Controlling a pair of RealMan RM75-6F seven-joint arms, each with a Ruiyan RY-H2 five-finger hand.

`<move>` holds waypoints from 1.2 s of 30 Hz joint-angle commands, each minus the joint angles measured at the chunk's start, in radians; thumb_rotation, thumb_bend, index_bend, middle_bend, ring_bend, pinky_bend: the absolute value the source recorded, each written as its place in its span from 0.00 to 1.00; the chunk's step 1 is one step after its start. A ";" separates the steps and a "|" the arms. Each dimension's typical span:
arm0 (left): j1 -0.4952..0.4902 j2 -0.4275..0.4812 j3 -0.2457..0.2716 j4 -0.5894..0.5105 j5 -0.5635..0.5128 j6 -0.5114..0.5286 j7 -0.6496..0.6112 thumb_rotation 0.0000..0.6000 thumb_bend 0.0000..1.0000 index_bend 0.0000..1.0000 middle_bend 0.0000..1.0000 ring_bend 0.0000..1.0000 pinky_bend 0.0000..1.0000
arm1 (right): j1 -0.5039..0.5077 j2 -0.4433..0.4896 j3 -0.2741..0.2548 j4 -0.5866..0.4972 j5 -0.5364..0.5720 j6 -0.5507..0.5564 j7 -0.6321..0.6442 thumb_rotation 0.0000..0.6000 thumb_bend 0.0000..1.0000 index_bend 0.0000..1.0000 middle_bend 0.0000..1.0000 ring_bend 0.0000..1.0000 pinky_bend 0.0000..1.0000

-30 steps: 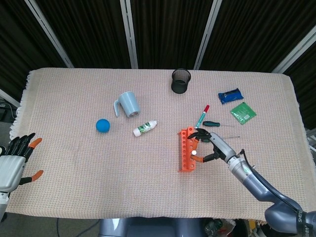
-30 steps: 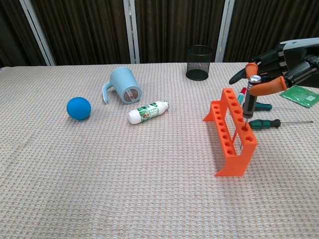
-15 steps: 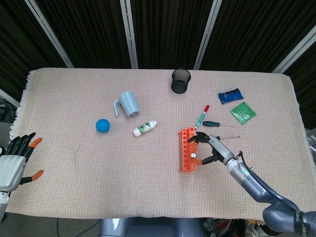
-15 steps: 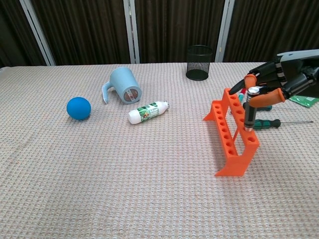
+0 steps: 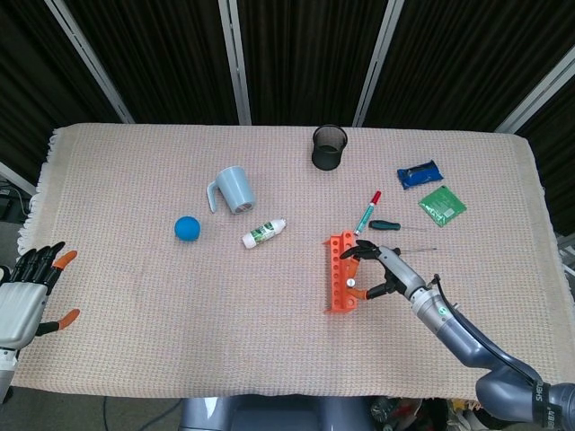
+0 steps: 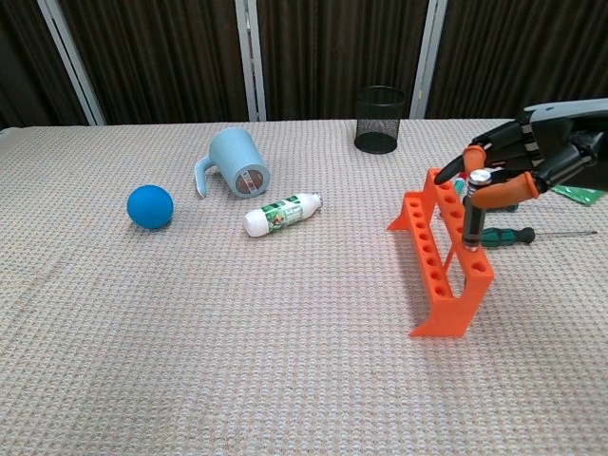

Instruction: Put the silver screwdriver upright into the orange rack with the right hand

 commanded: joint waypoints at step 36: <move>-0.004 -0.009 0.000 0.012 -0.004 -0.007 -0.008 1.00 0.18 0.12 0.00 0.00 0.00 | -0.024 -0.031 0.019 0.055 0.016 -0.033 0.030 1.00 0.29 0.62 0.26 0.01 0.00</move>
